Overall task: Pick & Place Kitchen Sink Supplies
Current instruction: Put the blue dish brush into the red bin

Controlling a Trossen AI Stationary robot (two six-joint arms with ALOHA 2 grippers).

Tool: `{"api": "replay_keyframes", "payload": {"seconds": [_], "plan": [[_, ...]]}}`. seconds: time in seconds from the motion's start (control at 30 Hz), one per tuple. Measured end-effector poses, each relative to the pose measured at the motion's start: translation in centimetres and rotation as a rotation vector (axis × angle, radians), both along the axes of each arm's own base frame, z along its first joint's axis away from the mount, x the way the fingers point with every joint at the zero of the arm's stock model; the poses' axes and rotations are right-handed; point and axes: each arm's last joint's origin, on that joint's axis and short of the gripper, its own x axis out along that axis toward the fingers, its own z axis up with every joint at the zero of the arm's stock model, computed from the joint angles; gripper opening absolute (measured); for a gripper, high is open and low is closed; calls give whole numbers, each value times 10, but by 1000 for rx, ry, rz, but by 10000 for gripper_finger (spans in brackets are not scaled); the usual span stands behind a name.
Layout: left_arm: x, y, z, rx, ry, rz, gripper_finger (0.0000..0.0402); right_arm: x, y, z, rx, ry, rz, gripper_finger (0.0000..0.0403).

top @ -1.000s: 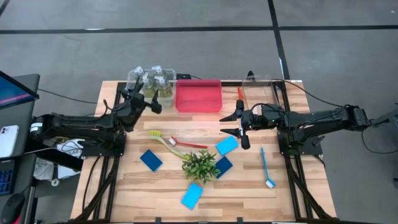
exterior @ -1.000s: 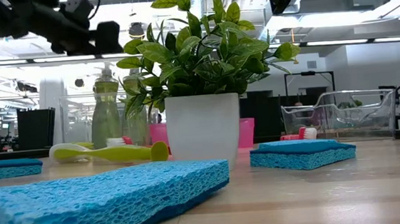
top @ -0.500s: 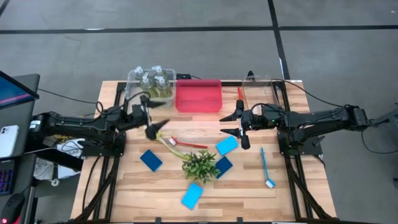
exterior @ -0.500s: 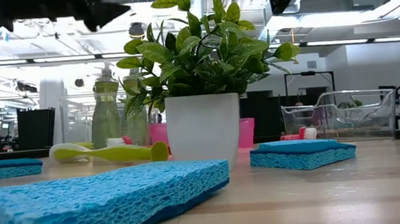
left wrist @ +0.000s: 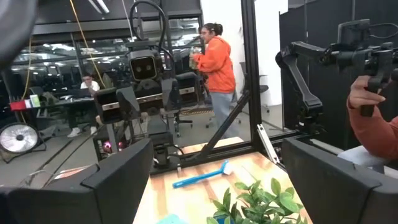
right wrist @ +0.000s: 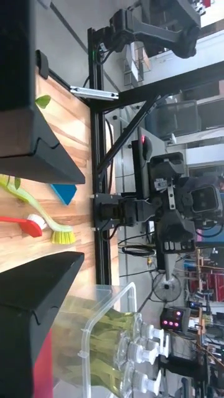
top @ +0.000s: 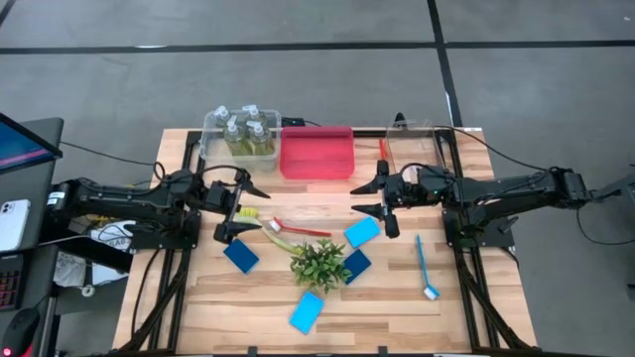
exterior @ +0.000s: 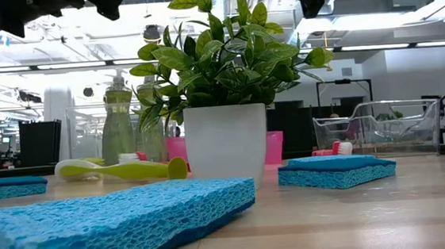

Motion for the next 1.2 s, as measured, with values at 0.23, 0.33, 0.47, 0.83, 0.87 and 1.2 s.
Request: {"api": "replay_keyframes", "payload": {"seconds": [0.23, 0.33, 0.47, 0.83, 0.87, 1.2], "plan": [[0, 0, 0, 0, 0, 0, 356, 0, 0, -7, -17, 69, -1, 178], [0, 0, 0, 0, 1, 0, 356, 0, 0, -10, -45, 101, -1, 178], [0, 0, -2, -25, 24, 2, 356, -1, 0, -16, -49, 164, 0, 176], [2, 12, -20, -170, 222, 328, 356, -8, 0, -42, -42, 448, 7, 173], [2, 13, -20, -181, 223, 333, 356, -9, 0, -43, -41, 460, 8, 172], [2, 18, -20, -188, 220, 362, 356, -7, 0, -41, -138, 428, 24, 166]]}}
